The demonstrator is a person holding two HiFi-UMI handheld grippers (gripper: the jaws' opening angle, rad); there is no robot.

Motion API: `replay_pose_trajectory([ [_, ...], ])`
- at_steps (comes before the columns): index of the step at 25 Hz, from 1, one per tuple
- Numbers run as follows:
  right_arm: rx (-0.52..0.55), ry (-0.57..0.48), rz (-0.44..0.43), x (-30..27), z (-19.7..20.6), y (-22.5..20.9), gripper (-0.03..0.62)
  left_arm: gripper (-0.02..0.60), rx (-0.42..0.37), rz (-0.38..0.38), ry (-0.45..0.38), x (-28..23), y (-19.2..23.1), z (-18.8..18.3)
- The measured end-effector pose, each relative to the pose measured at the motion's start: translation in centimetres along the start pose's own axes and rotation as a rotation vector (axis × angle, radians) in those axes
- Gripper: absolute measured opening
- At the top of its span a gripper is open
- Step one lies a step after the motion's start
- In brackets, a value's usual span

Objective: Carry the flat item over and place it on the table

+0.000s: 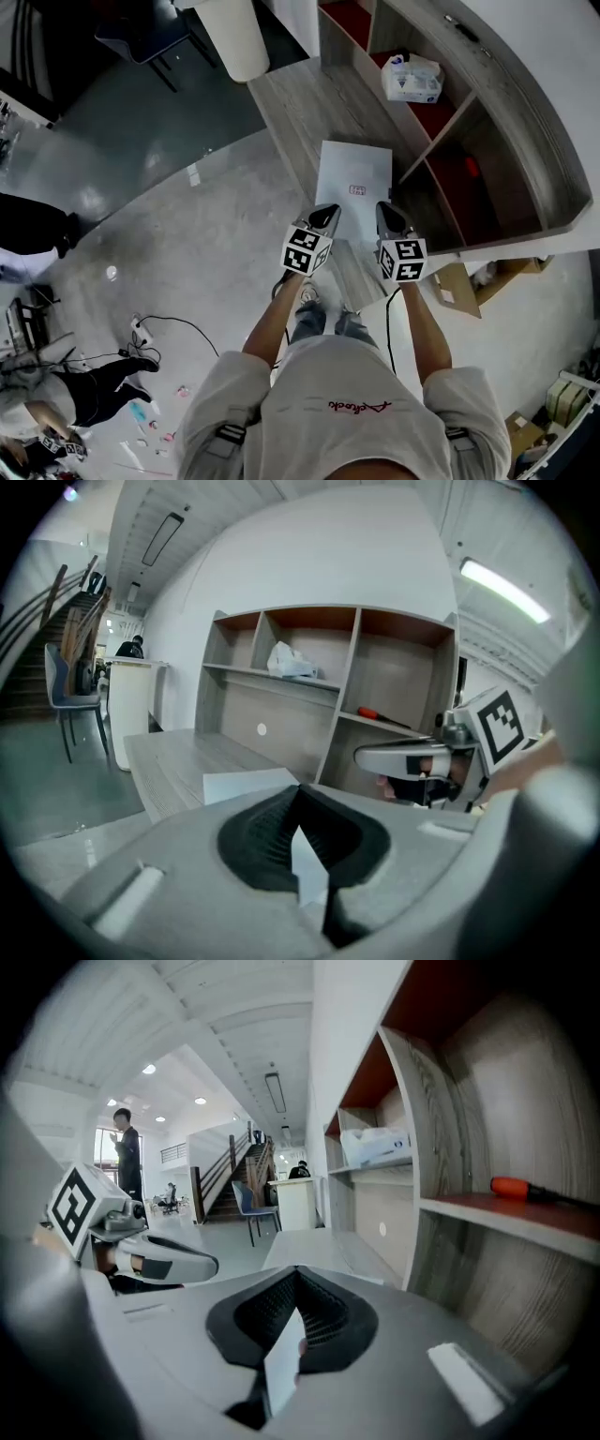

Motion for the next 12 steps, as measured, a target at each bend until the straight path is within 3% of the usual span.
replay_pose_trajectory([
  [3, 0.012, -0.054, 0.009, 1.7, -2.4, 0.4, 0.005, 0.000, -0.003, 0.001, -0.043, 1.8, -0.9, -1.6],
  [9, 0.014, -0.155, 0.029, 3.4, -7.2, 0.4, 0.005, 0.000, -0.103, -0.006, -0.131, 4.1, -2.6, -6.2],
  [12, 0.022, -0.180, 0.038, 4.1, -8.3, 0.0, 0.005, 0.000, -0.104, -0.002, -0.166, 4.3, -3.4, -7.8],
])
Point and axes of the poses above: the fingertips, and each gripper's own axes: x backward along the fingers, y to its left, z out of its underside, the point moved 3 cm from there along x, backward along the fingers, and after that the axes turned 11 degrees about x, right-handed, at the moved point
